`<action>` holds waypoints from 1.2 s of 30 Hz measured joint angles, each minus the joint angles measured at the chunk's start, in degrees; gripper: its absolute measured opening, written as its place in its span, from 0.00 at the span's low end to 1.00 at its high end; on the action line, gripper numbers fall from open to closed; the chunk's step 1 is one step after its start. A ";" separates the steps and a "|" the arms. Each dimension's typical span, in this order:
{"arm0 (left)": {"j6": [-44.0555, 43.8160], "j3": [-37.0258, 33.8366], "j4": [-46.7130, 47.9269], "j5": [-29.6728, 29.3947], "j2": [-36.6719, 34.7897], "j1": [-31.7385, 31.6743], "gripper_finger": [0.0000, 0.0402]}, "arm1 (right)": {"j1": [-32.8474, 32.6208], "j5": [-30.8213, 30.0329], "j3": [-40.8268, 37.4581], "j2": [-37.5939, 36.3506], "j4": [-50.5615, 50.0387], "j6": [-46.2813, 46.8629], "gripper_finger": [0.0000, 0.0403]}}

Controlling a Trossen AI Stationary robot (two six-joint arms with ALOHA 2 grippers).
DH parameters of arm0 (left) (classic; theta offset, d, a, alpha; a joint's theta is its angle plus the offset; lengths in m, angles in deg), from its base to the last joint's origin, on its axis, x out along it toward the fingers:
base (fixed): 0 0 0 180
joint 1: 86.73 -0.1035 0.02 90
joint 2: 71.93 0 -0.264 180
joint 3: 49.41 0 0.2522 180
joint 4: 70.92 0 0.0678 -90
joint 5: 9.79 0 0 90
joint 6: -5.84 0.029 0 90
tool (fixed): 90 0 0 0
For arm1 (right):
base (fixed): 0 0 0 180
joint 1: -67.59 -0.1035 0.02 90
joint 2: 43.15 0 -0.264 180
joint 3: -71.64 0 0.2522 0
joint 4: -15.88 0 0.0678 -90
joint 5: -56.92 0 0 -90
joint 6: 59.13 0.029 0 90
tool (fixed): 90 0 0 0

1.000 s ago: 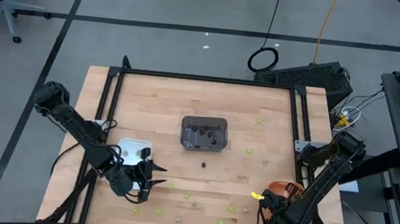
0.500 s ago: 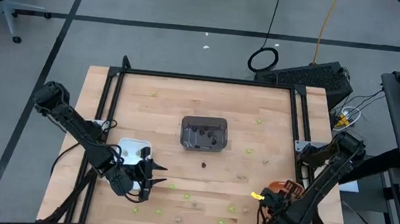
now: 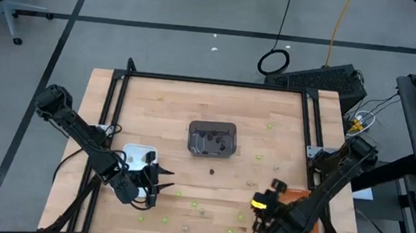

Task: Sort Halloween decoration
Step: Put the white skull toy into the white bin

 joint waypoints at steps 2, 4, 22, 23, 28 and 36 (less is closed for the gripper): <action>0.00 0.00 0.00 0.00 0.00 0.00 0.40 | 2.24 0.08 -2.02 0.00 5.12 -3.96 0.32; 0.00 0.00 0.02 0.01 0.00 0.00 0.40 | 4.39 0.13 -4.27 0.02 9.08 -7.28 0.32; -0.13 0.00 0.08 0.25 0.00 0.04 0.40 | 17.28 12.31 -18.94 0.07 21.19 -22.46 0.39; -0.11 0.00 0.09 0.28 0.00 0.04 0.40 | 17.62 12.71 -19.62 0.07 21.82 -22.89 0.39; -0.04 0.00 0.13 0.31 0.00 0.04 0.40 | 19.68 16.88 -23.15 -0.04 27.60 -24.42 0.39; 1.19 0.00 0.17 0.30 0.01 0.04 0.40 | 21.57 18.81 -24.87 -0.26 30.34 -25.97 0.30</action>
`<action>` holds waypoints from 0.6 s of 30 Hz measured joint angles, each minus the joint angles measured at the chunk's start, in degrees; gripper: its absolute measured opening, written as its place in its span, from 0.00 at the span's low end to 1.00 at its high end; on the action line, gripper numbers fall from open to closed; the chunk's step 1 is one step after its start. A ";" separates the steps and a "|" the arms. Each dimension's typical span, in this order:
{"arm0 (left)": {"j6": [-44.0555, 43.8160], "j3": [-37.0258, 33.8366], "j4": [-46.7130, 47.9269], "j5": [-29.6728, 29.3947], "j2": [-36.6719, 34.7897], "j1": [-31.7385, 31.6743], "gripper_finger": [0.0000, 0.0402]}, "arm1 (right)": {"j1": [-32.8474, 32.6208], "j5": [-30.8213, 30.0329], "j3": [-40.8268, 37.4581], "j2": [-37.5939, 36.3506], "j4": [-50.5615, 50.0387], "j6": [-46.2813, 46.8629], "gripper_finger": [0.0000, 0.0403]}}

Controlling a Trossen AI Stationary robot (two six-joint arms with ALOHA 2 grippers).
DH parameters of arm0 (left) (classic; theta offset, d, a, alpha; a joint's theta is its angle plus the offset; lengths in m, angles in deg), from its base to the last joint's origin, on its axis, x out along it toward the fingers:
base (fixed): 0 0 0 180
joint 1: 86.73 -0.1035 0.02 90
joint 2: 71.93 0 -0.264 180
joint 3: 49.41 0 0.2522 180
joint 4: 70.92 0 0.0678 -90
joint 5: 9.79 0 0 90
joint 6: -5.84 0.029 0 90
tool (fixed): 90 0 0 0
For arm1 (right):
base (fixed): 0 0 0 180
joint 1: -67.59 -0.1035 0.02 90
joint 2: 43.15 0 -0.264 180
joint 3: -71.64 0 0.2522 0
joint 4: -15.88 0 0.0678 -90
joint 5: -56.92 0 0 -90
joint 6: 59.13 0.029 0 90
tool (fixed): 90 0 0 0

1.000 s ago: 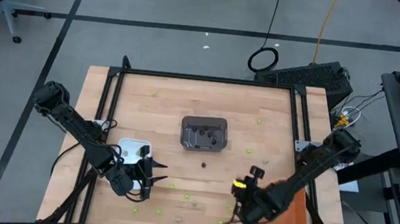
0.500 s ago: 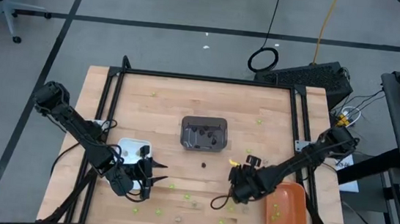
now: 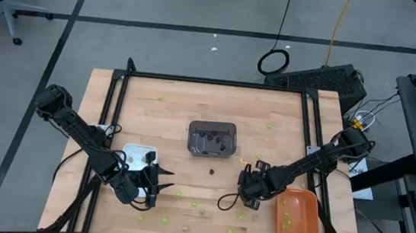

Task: Sort Halloween decoration
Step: Put the white skull toy into the white bin

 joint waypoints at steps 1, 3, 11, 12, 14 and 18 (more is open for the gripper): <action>0.04 0.00 0.02 -0.01 0.01 0.00 0.40 | 0.09 0.15 -0.03 0.01 0.23 -0.49 0.27; 0.32 0.00 0.00 -0.01 -0.01 0.00 0.40 | 0.29 0.39 -0.05 0.05 0.69 -1.41 0.22; 0.36 0.00 -0.04 -0.01 0.01 0.00 0.40 | 0.49 0.79 -0.11 0.15 1.30 -1.64 0.03; 0.36 0.00 -0.04 -0.01 0.01 0.00 0.40 | 0.49 0.79 -0.13 0.15 1.52 -1.64 0.02; 0.36 0.00 -0.04 -0.01 0.01 0.00 0.40 | 0.45 0.80 -0.16 0.17 2.20 -1.84 0.01; 0.23 0.00 -0.04 -0.01 0.01 0.00 0.40 | -0.21 0.00 0.85 0.32 2.76 -2.93 0.01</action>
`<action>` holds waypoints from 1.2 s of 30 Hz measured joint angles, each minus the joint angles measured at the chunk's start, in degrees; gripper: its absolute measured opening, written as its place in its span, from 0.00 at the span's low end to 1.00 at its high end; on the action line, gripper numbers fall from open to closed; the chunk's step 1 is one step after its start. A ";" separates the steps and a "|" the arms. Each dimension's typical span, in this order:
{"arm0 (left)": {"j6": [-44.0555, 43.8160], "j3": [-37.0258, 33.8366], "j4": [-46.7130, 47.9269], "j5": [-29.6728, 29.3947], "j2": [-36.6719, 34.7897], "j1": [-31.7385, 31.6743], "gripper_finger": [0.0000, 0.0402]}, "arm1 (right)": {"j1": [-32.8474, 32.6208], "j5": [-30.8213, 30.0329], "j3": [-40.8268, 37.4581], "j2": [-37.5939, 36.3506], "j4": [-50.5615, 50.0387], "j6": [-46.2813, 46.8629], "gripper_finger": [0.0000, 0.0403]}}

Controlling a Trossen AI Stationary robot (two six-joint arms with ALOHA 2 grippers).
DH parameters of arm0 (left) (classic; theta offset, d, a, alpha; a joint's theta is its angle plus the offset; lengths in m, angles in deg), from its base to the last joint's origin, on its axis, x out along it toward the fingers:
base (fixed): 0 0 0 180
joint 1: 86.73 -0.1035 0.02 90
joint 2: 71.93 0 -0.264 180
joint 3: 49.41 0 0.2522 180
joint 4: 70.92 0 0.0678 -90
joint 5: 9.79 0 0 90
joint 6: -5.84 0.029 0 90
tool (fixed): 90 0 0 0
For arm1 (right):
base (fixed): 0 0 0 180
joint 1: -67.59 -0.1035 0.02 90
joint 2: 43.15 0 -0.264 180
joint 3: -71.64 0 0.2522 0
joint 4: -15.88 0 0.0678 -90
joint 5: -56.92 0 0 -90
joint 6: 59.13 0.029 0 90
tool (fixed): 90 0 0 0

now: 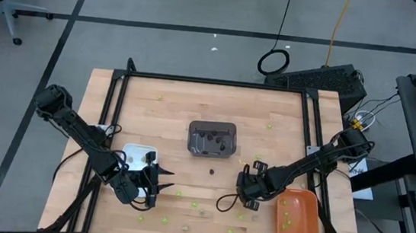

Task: Sort Halloween decoration
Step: Put the white skull toy into the white bin

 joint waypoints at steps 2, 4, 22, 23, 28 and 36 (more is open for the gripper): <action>-0.02 0.00 0.00 0.00 -0.02 0.00 0.40 | -0.47 -0.88 0.97 0.20 0.56 -0.04 0.01; -0.02 0.00 -0.02 0.00 0.00 0.00 0.40 | -0.95 -2.08 2.22 0.37 3.70 -0.24 0.00; 0.63 0.00 -1.69 -0.02 0.00 0.00 0.40 | -5.36 -21.56 2.44 2.33 51.12 -30.47 0.00; 1.06 0.00 -2.02 -0.02 0.00 0.00 0.40 | -5.30 -22.16 2.44 2.37 52.46 -33.07 0.00; 2.41 0.02 -3.39 -0.02 0.00 0.00 0.40 | -4.96 -23.42 2.44 2.37 55.82 -47.96 0.00; 5.25 0.02 -5.22 0.07 0.00 -0.11 0.40 | -4.85 -24.77 2.44 2.37 56.79 -65.09 0.01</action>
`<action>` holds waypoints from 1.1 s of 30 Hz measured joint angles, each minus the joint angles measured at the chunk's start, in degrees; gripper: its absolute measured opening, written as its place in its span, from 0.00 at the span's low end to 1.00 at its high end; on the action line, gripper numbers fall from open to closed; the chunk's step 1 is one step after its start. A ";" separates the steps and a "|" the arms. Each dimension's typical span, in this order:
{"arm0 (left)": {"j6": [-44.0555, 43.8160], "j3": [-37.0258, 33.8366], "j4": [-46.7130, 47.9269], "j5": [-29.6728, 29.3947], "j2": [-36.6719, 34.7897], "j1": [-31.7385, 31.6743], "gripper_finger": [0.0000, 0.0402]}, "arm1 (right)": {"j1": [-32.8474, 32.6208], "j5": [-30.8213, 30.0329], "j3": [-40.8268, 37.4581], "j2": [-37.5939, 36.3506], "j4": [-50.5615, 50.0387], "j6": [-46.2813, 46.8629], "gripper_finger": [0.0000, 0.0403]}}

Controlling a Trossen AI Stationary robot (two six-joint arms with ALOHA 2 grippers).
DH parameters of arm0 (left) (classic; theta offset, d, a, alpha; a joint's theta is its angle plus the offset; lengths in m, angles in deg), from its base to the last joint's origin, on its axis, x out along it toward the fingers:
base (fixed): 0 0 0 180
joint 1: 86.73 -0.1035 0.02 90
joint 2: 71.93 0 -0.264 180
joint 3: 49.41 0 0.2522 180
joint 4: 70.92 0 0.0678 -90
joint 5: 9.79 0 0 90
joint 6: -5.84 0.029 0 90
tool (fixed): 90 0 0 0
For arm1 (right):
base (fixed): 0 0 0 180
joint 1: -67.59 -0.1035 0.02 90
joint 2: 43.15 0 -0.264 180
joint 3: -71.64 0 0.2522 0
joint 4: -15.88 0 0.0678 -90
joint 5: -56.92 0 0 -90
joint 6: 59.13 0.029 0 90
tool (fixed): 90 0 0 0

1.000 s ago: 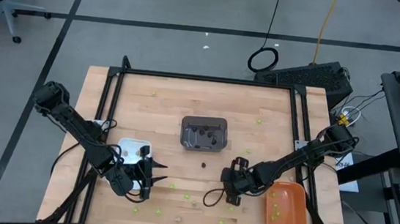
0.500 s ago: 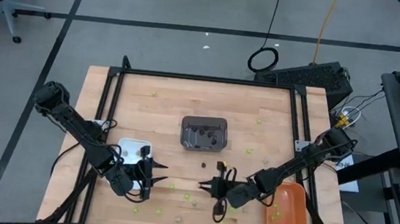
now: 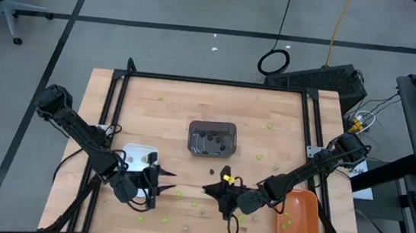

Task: Sort Halloween decoration
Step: Put the white skull toy into the white bin

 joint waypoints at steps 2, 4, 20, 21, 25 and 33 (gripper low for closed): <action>0.56 0.00 -1.96 0.02 0.00 -0.24 0.40 | 0.02 -1.36 0.04 0.00 0.25 -0.92 0.01; 0.54 0.00 -4.08 0.11 0.00 -0.70 0.40 | 0.02 -1.73 0.04 0.00 -0.10 -1.56 0.01; 9.95 0.00 -33.30 -12.20 9.82 -3.32 0.40 | 1.92 -15.32 0.04 0.00 5.08 6.06 0.01; 11.72 0.00 -37.16 -12.98 11.06 -3.36 0.40 | 2.14 -16.36 0.04 0.00 5.68 7.02 0.01; 15.75 0.00 -50.26 -13.42 15.35 -4.14 0.40 | 2.87 -18.06 0.04 0.00 7.12 9.71 0.01; 16.09 3.04 -55.02 -9.61 20.03 -8.98 0.40 | 3.78 -17.94 0.04 0.04 8.70 14.59 0.01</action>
